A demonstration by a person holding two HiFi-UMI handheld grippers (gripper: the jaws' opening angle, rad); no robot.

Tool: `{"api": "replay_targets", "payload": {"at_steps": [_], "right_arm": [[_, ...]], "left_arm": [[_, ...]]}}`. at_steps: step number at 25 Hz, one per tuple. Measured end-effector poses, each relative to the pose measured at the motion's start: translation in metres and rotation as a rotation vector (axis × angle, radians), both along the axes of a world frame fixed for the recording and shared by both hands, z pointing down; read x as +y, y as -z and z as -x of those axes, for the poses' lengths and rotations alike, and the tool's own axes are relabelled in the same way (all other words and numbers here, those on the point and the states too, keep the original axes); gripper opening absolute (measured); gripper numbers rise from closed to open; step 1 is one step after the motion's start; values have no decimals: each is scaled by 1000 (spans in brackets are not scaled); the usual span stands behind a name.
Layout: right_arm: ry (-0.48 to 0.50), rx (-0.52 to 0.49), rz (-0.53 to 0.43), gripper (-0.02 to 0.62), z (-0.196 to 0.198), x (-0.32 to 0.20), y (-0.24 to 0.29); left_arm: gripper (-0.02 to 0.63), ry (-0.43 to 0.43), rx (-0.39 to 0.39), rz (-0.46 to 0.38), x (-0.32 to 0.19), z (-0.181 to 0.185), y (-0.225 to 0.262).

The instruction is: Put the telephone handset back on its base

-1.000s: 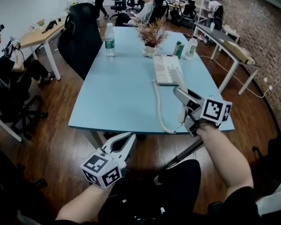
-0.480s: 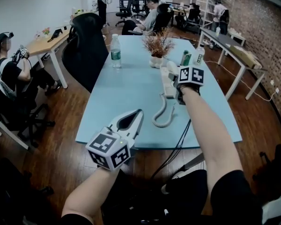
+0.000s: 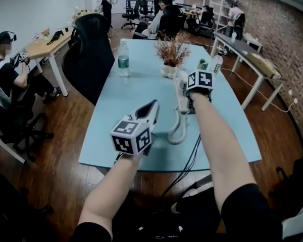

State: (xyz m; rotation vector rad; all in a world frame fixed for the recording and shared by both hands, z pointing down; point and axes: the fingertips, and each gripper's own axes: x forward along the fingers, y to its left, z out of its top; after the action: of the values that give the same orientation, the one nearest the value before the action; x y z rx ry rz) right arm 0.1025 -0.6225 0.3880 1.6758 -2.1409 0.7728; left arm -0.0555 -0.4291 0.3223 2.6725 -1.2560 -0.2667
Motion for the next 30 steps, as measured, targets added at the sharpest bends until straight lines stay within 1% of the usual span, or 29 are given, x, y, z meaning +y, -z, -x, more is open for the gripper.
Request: {"api": "replay_targets", "payload": {"at_steps": [3,7,9,10,12,13,16,18,19,21,22,23,25,27,30], "right_arm": [[-7,25,8,233,4,-7,-2],[-45,76,16,239,8,-11,-7],[-40,104,16,265,12,-12,-9],[-41,114,14,296,11,-13,-8],[-50,126,7,297,6,-12,-3],[-52,125,4,311,2,-10,0],[-35,96,-22,311,-2,2,12],[-6,57,-47,311,0,13,23],[18,23,-63,311,4,20,30],[94,-87,-114,306,17,40,48],[142,-154,-154,227,24,55,60],[192,-222,-199,106,29,73,72],[282,-347,-277,8,35,116,90],[344,-445,-331,7,34,161,98],[377,-490,-385,8,18,213,97]], "left_arm": [[-3,-10,-8,-19,-3,-2,5],[-3,-15,-6,-12,-1,-1,5],[-3,-21,-12,-15,2,0,4],[-3,-24,-17,-17,3,0,4],[-3,-24,-22,-20,3,1,4],[-3,-22,-19,-20,3,1,4],[-3,-17,-10,-16,8,0,7],[-3,-23,-3,-10,12,-3,8],[-3,-29,0,-4,15,-4,8],[-3,-42,4,9,24,-7,8],[-3,-48,0,13,29,-8,8],[-3,-50,-8,17,34,-9,7],[-3,-46,-27,22,43,-8,3],[-3,-40,-34,19,52,-8,0],[-3,-41,-42,21,63,-11,-2]]}}
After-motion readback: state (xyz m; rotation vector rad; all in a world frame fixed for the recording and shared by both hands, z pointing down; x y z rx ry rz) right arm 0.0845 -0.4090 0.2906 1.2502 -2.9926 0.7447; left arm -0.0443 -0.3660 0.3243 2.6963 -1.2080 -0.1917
